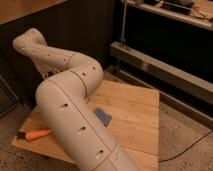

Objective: Place the ceramic cup over the eraser

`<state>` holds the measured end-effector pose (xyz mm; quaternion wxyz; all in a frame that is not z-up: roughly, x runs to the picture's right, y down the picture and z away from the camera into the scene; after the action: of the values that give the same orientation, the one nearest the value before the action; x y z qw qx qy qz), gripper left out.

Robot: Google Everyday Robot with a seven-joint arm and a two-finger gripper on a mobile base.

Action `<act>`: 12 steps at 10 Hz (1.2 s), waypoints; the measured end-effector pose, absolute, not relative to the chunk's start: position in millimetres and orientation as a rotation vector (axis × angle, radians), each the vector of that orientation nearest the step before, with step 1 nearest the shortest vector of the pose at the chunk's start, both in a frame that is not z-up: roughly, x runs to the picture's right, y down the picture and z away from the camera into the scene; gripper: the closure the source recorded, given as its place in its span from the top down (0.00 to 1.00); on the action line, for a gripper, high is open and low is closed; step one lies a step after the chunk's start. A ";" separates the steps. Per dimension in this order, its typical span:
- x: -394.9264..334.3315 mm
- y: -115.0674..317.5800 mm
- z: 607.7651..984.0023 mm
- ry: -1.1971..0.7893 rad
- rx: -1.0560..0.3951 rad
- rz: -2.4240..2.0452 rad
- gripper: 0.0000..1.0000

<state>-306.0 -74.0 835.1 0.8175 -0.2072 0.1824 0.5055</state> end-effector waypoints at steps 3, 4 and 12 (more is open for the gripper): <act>-307.0 -71.9 834.7 0.378 -0.449 1.064 0.77; -306.4 -71.1 834.6 0.379 -0.450 1.061 0.77; -306.6 -74.0 825.5 0.366 -0.454 1.066 0.77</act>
<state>-306.6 -74.0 825.5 0.8211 -0.2135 0.1720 0.5007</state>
